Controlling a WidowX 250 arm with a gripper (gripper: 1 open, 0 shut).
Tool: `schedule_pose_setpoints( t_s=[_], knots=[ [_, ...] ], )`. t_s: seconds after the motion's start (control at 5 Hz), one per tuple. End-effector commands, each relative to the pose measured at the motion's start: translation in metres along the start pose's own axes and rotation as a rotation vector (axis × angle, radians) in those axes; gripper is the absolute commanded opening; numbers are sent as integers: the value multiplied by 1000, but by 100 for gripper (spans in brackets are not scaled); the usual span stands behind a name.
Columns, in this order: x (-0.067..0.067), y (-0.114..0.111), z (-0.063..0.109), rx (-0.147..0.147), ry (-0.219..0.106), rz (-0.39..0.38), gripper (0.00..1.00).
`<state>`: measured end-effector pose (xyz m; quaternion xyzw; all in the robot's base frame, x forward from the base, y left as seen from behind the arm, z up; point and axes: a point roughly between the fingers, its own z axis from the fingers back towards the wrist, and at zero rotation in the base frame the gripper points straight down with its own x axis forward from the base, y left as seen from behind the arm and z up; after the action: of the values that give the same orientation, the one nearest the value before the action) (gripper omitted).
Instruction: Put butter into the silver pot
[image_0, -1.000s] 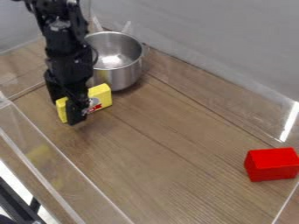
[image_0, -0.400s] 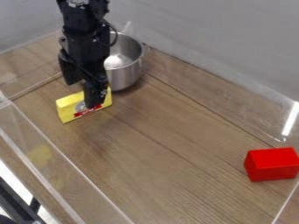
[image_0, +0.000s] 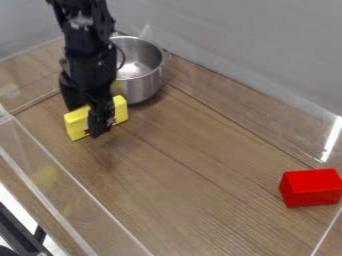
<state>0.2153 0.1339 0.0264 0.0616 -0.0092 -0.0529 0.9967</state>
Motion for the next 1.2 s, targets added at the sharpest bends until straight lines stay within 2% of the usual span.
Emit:
schedule_pose_setpoints(
  t_s=[0.0,0.2,0.4,0.8,1.0],
  knots=[
    [-1,0,-7,21,-10,21,100],
    [-2,-4,-1,27,-14,32,0],
    [-2,-10,5,32,-16,41,0],
    [4,4,36,44,-16,146,0],
    [12,6,51,46,-21,151,0]
  ],
)
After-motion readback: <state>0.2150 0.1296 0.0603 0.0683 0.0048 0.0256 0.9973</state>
